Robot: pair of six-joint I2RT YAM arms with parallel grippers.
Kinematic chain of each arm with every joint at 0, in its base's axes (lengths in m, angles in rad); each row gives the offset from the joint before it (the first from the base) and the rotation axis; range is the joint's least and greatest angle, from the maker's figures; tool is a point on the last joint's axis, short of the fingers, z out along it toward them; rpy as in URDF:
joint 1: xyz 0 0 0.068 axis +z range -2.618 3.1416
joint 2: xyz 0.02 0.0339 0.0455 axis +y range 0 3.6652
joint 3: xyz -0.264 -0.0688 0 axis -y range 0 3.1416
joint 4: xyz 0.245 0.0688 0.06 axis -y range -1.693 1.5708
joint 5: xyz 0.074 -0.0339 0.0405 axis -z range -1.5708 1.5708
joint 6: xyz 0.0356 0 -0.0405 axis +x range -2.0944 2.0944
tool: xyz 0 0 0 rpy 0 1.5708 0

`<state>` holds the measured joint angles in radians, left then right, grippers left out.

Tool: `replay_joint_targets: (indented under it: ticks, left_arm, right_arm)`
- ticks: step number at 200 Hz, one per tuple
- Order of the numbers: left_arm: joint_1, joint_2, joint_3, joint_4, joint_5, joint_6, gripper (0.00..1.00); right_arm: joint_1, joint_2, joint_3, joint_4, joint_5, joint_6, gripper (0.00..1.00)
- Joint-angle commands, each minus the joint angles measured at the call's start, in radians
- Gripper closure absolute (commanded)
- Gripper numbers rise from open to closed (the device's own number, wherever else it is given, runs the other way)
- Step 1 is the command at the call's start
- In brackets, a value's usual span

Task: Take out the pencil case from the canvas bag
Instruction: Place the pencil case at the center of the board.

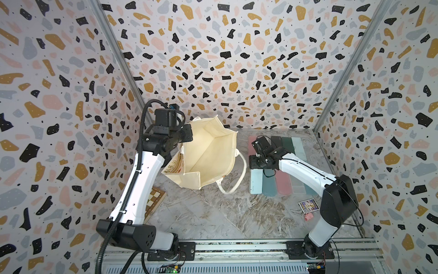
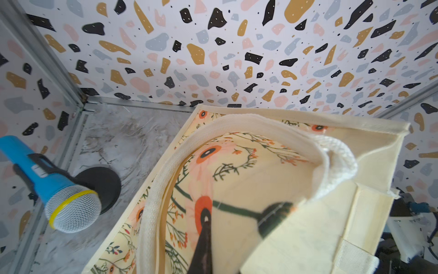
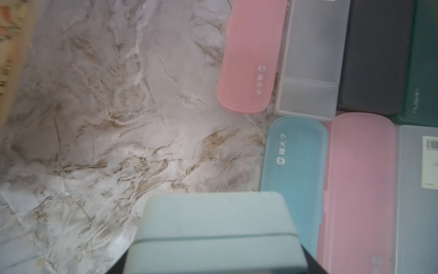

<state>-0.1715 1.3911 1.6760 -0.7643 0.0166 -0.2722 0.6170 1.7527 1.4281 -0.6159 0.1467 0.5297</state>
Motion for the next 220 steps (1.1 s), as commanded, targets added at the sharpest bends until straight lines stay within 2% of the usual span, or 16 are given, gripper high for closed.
replay_joint_targets:
  ticks: [1,60,120,141,186,220]
  left_arm:
    - [0.008,-0.051,-0.015,0.120,-0.056,0.027,1.00]
    - [0.012,-0.078,-0.037,0.127,-0.064,0.036,1.00]
    - [0.016,-0.068,-0.051,0.134,-0.032,0.029,1.00]
    - [0.019,-0.063,-0.052,0.135,-0.025,0.030,1.00]
    - [0.030,-0.058,-0.056,0.137,-0.008,0.022,1.00]
    - [0.039,-0.052,-0.059,0.145,0.036,0.004,1.00]
  right_arm:
    - [-0.005,0.063,0.077,-0.058,0.000,0.005,0.45]
    - [-0.024,0.242,0.177,-0.074,0.037,0.020,0.42]
    - [-0.052,0.325,0.204,-0.044,0.055,0.037,0.37]
    - [-0.054,0.337,0.210,-0.041,0.060,0.034,0.33]
    - [-0.058,0.328,0.221,-0.031,0.068,0.030,0.15]
    - [-0.057,0.272,0.206,-0.036,0.068,0.028,0.15]
